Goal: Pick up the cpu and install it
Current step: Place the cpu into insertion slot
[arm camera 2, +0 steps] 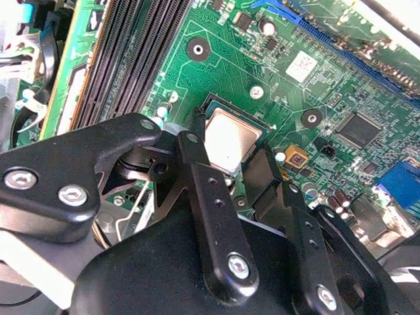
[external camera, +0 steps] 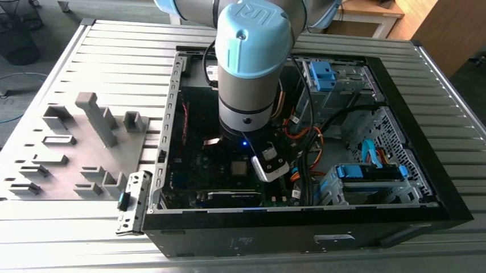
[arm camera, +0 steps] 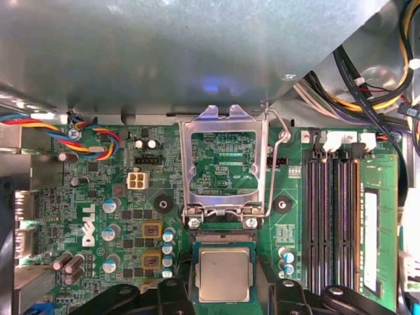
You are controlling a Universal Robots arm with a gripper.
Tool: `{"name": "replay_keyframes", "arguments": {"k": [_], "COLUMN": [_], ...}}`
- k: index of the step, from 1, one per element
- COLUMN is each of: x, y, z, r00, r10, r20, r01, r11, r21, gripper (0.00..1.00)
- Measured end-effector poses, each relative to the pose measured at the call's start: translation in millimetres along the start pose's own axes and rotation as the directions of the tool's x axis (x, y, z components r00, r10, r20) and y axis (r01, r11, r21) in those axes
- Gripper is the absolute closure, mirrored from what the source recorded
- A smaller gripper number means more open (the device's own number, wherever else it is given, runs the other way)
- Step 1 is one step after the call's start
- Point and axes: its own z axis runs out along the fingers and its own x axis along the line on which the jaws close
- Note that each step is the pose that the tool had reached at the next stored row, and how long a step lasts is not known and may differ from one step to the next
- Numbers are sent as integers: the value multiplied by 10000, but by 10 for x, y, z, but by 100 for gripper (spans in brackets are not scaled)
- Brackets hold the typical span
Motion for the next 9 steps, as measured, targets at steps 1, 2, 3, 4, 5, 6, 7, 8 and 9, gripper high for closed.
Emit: {"name": "replay_keyframes", "arguments": {"k": [1,2,3,4,5,6,7,8,9], "x": [0,1,1,1,0,0,0,0,0], "y": [0,-1,-1,0,0,0,1,5,9], "z": [7,7,7,8,8,9,9,9,9], "r00": [10000,10000,10000,10000,10000,10000,10000,10000,10000], "r10": [0,0,0,0,0,1,1,0,0], "r20": [0,-1,-1,-1,-1,0,0,0,0], "r01": [0,0,0,0,0,-1,-1,0,0], "r11": [10000,10000,10000,10000,10000,10000,10000,10000,10000], "r21": [1,1,3,2,2,1,1,0,0], "gripper": [53,53,53,53,53,53,53,53,53]}}
